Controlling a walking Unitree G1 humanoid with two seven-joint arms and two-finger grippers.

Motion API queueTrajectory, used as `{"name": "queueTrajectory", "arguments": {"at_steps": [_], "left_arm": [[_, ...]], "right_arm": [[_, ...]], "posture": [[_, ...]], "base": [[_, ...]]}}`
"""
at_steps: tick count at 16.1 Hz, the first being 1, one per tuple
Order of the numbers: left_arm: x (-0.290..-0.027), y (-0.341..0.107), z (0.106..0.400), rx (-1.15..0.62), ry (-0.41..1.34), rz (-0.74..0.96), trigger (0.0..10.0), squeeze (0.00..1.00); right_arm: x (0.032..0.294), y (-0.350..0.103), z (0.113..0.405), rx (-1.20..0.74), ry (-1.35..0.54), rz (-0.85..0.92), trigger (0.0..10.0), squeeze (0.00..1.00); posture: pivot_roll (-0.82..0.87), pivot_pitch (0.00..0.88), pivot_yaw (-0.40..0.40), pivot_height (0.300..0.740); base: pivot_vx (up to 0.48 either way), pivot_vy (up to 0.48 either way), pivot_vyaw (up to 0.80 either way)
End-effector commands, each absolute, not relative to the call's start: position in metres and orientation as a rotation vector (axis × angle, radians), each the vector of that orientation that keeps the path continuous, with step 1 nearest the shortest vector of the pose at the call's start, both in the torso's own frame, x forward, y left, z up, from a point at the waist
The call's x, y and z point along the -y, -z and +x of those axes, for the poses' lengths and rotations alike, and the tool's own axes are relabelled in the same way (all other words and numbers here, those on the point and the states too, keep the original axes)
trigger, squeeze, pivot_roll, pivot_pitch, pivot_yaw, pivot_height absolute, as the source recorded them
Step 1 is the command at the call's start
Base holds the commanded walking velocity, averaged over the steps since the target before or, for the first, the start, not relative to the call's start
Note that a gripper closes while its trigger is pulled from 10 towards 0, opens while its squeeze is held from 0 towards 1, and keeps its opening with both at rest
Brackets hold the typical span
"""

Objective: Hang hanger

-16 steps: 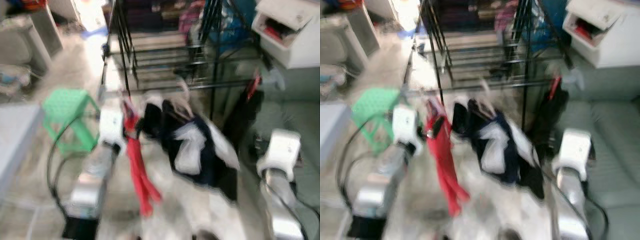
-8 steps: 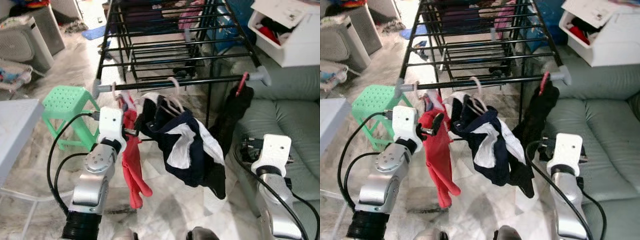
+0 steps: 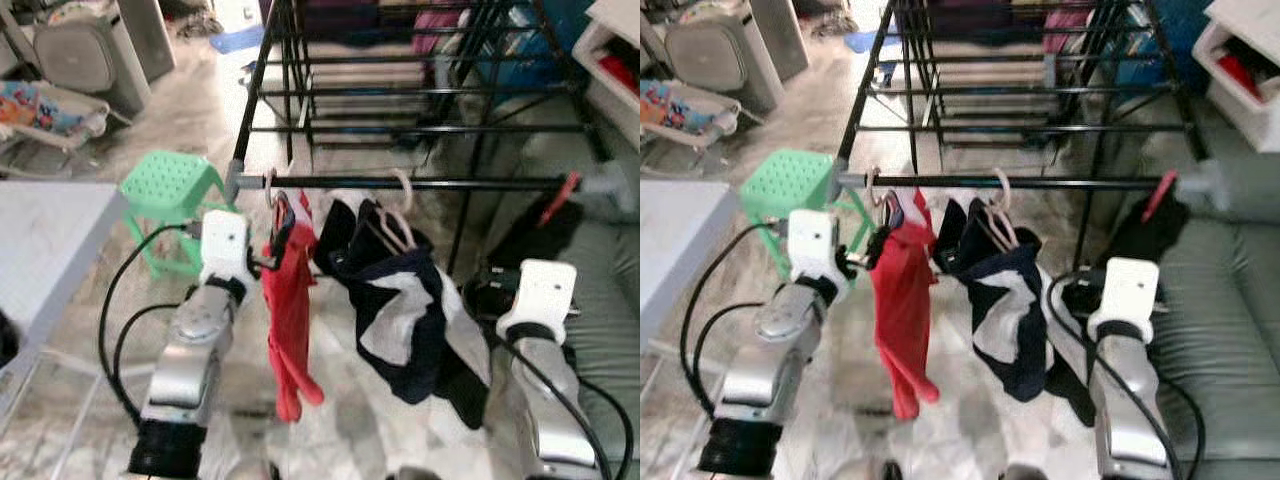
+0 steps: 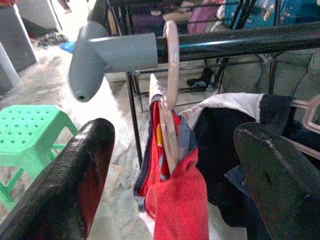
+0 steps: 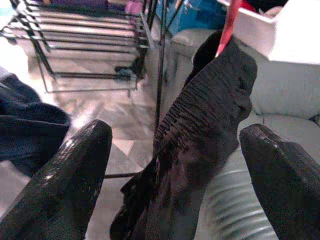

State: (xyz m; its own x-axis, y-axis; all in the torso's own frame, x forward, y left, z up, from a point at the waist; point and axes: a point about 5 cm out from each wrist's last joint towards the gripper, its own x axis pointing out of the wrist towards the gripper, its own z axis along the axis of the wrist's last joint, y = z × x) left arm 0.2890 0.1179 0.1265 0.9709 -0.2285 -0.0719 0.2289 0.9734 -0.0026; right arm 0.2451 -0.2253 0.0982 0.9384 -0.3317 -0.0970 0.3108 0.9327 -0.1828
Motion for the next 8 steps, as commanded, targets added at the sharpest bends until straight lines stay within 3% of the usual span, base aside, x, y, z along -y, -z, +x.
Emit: {"name": "queueTrajectory", "arguments": {"at_steps": [1, 8], "left_arm": [[-0.120, -0.128, 0.289, -0.066, 0.229, -0.001, 10.0, 0.00], [-0.116, -0.128, 0.290, -0.071, 0.238, 0.003, 10.0, 0.00]], "right_arm": [[0.227, -0.092, 0.243, -0.159, 0.345, -0.187, 10.0, 0.00], [0.239, -0.068, 0.243, -0.318, 0.366, -0.213, 10.0, 0.00]], "posture": [[-0.05, 0.063, 0.069, 0.740], [-0.05, 0.064, 0.063, 0.740]], "base": [[0.000, 0.000, 0.00], [0.000, 0.000, 0.00]]}}
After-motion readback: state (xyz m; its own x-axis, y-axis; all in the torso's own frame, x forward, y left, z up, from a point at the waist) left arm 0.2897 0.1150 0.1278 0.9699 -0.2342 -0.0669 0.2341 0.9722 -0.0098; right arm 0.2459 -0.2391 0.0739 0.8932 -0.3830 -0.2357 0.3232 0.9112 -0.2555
